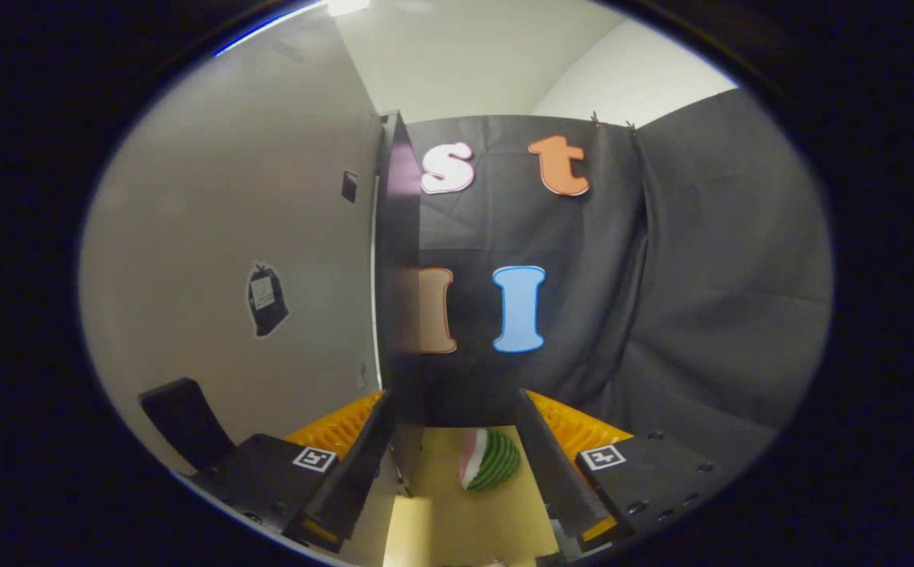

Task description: Open the shoe cabinet door, grab the shoes and put them into the shoe cabinet, then close the shoe cabinet door.

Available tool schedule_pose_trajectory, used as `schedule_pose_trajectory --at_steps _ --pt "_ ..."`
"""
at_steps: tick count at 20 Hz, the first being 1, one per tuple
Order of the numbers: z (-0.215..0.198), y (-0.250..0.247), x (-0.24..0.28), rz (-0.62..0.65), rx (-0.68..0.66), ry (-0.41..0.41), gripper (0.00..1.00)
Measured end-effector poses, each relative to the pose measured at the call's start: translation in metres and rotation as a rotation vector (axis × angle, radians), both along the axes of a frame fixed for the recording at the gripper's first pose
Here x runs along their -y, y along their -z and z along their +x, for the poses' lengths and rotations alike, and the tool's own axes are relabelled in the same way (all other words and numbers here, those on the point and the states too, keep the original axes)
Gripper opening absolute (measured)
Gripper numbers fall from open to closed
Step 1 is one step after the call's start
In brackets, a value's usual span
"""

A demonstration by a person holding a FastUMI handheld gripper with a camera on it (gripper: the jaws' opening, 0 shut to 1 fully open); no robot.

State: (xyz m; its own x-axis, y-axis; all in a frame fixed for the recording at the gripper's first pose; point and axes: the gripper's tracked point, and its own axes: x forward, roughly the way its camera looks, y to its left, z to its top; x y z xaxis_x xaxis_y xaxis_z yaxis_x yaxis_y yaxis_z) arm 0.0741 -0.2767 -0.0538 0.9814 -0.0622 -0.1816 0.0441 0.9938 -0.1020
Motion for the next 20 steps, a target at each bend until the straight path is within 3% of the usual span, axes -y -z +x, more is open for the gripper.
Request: schedule_pose_trajectory --at_steps 9,20 --pt "-0.002 0.0 -0.022 0.007 0.007 0.029 0.91" --pt "0.003 0.015 -0.145 0.02 0.022 0.032 0.91"
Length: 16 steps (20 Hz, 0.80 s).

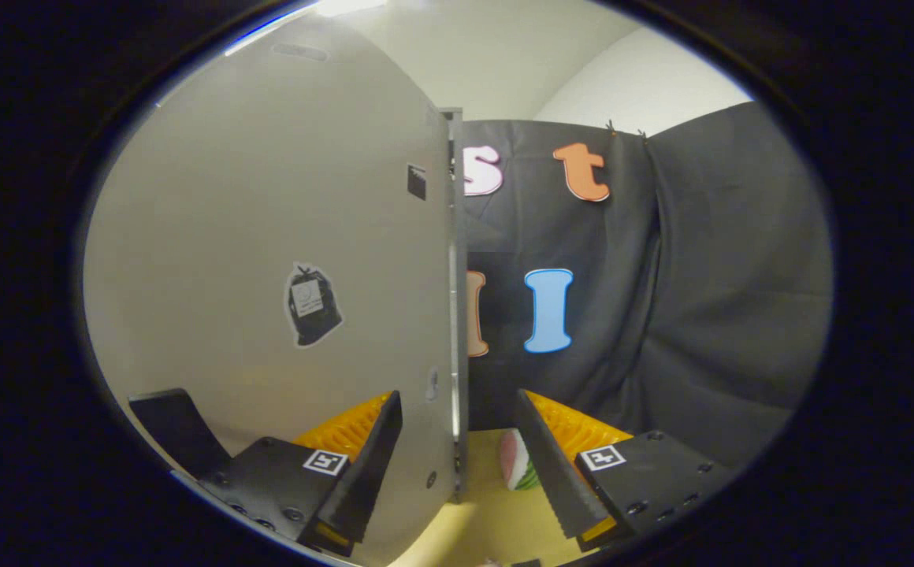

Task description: Open the shoe cabinet door, grab the shoes and put them into the shoe cabinet, then close the shoe cabinet door.

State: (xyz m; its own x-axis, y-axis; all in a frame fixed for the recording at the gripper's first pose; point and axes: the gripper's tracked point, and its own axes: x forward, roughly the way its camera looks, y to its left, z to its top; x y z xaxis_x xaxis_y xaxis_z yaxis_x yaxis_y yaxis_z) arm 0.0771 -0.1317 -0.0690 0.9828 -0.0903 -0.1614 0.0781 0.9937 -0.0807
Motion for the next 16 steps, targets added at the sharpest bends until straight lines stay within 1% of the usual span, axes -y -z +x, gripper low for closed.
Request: schedule_pose_trajectory --at_steps 4,8,11,16 --pt "0.008 0.001 -0.051 -0.01 0.017 -0.02 0.92" --pt "0.027 0.005 -0.108 -0.023 0.024 -0.079 0.93" --pt "0.043 0.014 -0.141 -0.054 0.014 -0.116 0.93" --pt "0.068 0.019 -0.185 -0.043 0.014 -0.167 0.93"
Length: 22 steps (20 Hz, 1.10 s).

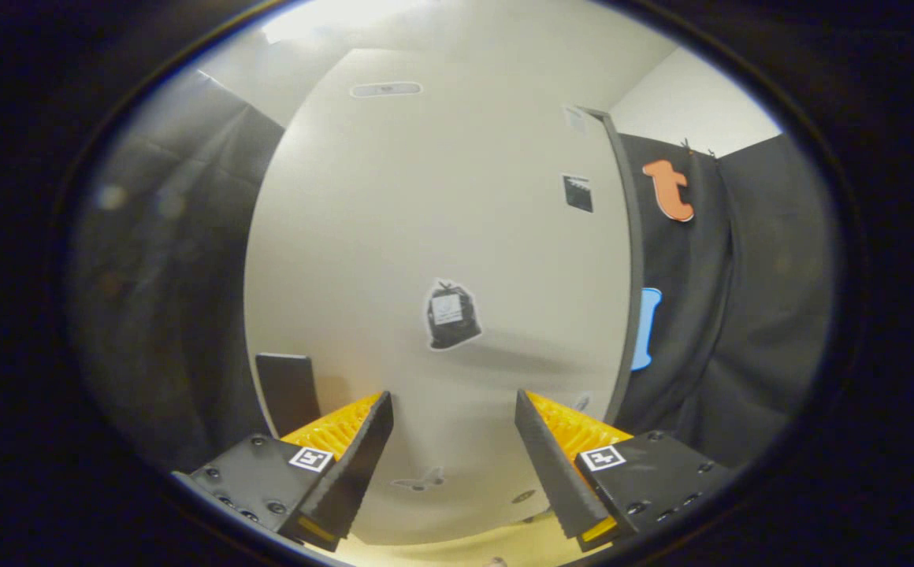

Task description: Open the shoe cabinet door, grab the shoes and put them into the shoe cabinet, then close the shoe cabinet door.

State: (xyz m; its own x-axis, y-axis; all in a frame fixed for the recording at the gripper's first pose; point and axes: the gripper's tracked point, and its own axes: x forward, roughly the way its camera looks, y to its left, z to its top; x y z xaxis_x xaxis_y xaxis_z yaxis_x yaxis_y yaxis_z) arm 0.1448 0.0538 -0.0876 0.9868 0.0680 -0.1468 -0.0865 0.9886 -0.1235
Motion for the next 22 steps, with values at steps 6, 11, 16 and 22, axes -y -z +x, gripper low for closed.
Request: schedule_pose_trajectory --at_steps 6,11,16,22 --pt "0.022 0.004 -0.006 0.044 0.004 0.025 0.93" --pt "0.049 0.012 -0.017 0.044 -0.002 0.026 0.93" --pt "0.075 0.019 -0.026 0.056 0.004 0.033 0.93" --pt "0.1 0.025 -0.026 0.064 0.005 0.038 0.93"
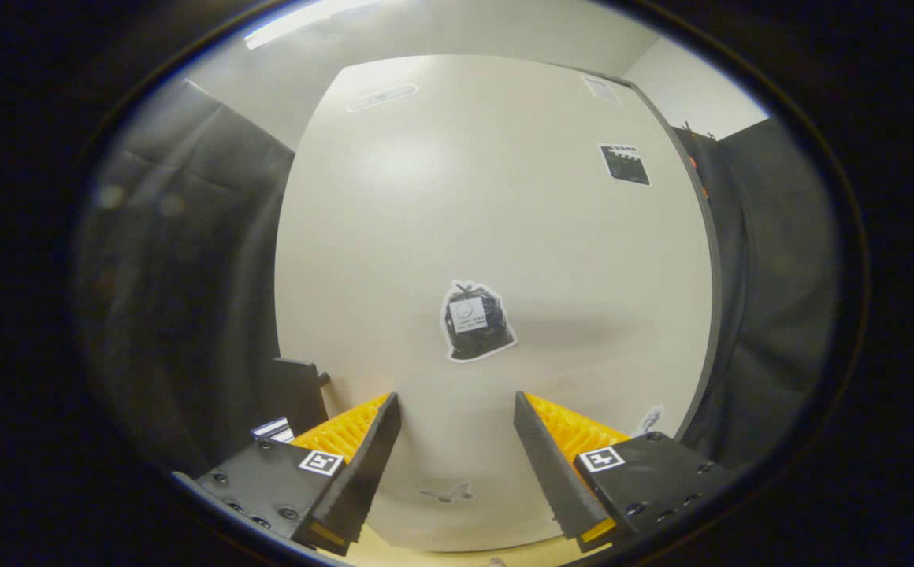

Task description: Open the shoe cabinet door, grab the shoes and put them into the shoe cabinet, then close the shoe cabinet door.

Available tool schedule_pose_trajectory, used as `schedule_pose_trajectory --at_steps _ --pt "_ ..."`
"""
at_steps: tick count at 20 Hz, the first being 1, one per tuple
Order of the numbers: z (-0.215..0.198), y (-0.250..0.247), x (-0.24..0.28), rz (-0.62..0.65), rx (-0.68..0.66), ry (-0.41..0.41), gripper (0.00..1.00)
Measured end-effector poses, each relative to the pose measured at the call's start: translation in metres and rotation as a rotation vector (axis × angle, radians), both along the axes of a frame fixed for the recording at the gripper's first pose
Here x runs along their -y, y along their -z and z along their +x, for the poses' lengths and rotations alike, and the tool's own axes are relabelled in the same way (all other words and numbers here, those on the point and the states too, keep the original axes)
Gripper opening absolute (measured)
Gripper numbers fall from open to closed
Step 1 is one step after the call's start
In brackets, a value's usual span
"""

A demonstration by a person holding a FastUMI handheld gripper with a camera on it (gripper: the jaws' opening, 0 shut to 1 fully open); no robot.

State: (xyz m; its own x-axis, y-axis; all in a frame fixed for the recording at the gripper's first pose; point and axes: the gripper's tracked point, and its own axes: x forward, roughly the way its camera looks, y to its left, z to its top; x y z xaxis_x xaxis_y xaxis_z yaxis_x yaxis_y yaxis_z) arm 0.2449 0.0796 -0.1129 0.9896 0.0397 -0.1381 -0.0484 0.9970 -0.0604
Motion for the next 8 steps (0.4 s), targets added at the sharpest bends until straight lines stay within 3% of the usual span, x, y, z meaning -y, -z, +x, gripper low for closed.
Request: schedule_pose_trajectory --at_steps 8 --pt "0.016 0.005 -0.004 -0.043 0.014 0.057 0.94"
